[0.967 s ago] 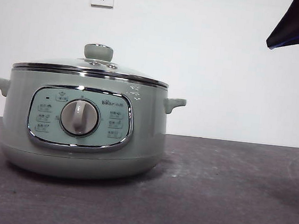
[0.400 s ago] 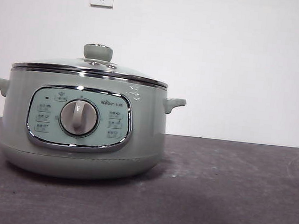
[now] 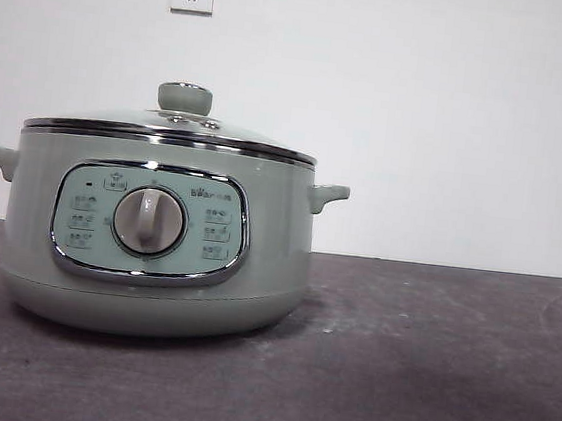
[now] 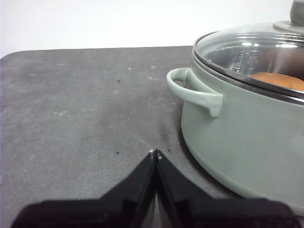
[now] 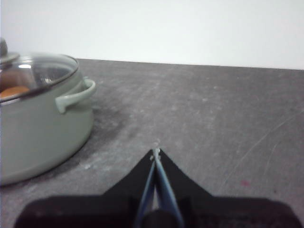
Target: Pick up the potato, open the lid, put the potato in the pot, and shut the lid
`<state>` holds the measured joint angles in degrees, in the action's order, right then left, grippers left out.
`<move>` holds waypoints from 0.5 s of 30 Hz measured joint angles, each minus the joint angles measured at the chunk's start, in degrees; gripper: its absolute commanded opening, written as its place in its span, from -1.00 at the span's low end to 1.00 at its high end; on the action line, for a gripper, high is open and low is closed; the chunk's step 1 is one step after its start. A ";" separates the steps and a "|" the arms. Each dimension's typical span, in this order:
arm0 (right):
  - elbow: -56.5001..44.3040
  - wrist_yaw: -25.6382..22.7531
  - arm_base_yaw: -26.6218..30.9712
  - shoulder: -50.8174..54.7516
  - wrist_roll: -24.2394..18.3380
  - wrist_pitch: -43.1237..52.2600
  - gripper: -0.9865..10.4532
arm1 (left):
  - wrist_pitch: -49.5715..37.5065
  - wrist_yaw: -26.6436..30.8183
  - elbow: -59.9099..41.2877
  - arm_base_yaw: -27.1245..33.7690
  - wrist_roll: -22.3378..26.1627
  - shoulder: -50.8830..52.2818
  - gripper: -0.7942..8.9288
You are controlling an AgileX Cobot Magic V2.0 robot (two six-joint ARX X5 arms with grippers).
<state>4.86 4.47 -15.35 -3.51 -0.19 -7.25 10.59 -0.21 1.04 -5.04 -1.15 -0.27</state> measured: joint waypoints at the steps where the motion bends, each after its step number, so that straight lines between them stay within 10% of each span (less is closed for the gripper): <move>1: -0.70 0.00 0.00 0.81 0.37 0.02 -0.83 | 0.00 0.00 0.00 0.00 0.00 0.00 -0.84; 15: -3.91 -0.04 0.00 3.28 3.78 -2.36 -0.83 | 0.00 0.00 0.00 0.00 0.00 0.00 -0.84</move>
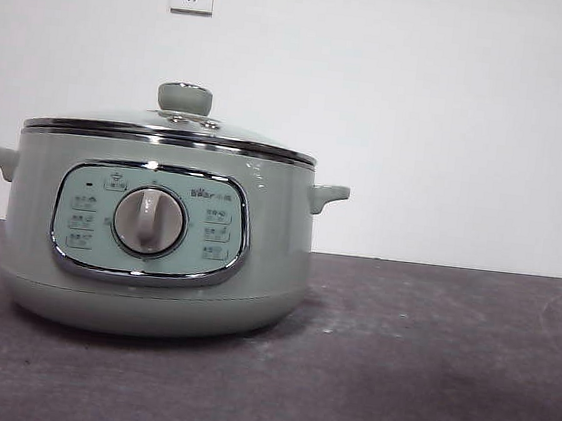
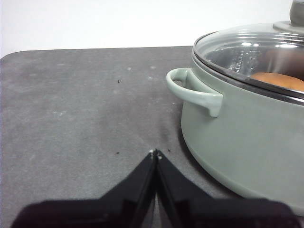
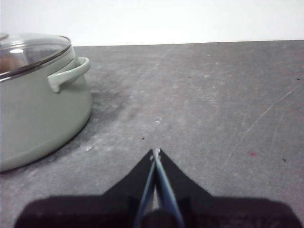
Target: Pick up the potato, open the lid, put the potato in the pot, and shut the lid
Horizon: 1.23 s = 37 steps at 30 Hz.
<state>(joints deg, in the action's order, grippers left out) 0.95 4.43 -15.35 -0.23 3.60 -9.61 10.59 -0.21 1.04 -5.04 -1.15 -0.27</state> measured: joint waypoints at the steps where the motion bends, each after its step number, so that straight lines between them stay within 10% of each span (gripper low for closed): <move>1: 0.00 -0.04 0.00 0.00 0.28 0.00 -0.83 | 0.00 0.00 0.00 0.00 0.00 0.00 -0.84; 37: 0.00 -0.37 0.00 0.00 0.96 0.00 -0.83 | 0.00 0.00 0.00 0.00 0.00 0.00 -0.84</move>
